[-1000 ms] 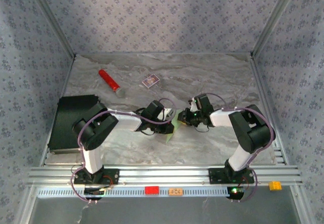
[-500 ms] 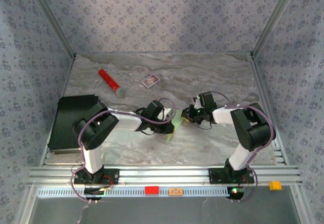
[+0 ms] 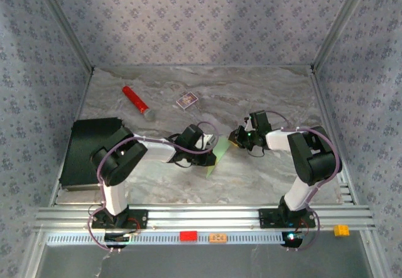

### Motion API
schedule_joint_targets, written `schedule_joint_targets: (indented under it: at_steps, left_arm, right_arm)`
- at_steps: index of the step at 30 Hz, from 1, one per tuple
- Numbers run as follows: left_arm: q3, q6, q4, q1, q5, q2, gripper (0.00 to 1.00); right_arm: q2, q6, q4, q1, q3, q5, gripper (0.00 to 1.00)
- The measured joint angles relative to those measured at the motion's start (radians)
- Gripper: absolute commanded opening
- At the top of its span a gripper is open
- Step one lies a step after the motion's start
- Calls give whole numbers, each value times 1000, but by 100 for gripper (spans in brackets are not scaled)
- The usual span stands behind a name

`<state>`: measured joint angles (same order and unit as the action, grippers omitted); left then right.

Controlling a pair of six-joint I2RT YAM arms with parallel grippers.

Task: Fold a paper plane with a square sheet of paper (pick it up from the middle)
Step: Fold the wing for the fifth time at the center of the table.

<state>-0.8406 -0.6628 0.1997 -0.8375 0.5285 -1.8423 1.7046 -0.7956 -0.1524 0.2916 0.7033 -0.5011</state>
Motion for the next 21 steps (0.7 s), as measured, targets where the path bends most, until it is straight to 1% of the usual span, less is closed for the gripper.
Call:
schedule_joint_targets:
  at_steps: [4, 11, 16, 21]
  left_arm:
    - [0, 0, 0, 0, 0, 0, 0]
    - [0, 0, 3, 0, 3, -2, 0]
    - [0, 0, 3, 0, 4, -2, 0]
    - [0, 0, 3, 0, 4, -2, 0]
  right_arm:
    - [1, 0, 7, -6, 5, 7, 16]
    - [2, 11, 29, -39, 33, 73, 16]
    - [-2, 29, 53, -43, 44, 90, 16]
    - [-85, 54, 124, -36, 46, 130, 18]
